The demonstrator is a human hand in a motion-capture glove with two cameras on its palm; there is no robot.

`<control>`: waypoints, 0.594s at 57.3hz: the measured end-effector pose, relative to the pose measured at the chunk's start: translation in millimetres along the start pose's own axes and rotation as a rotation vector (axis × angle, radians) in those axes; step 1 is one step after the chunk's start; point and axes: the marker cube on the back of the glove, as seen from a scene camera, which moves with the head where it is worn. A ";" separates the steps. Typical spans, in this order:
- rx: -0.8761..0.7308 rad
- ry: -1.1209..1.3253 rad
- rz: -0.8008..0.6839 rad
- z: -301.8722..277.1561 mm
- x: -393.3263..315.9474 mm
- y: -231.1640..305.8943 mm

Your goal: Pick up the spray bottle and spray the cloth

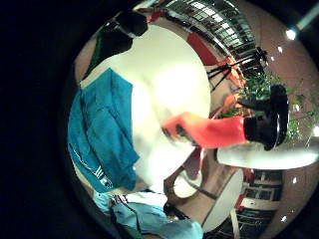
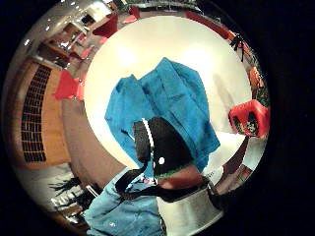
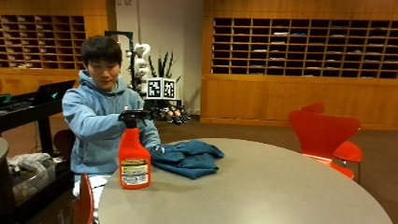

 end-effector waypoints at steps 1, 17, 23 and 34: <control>0.003 -0.001 0.001 -0.1 0.3 -0.1; 0.124 -0.096 0.013 -9.7 7.7 8.6; 0.187 -0.143 0.014 -15.7 11.3 17.3; 0.298 -0.206 0.031 -27.9 25.3 36.2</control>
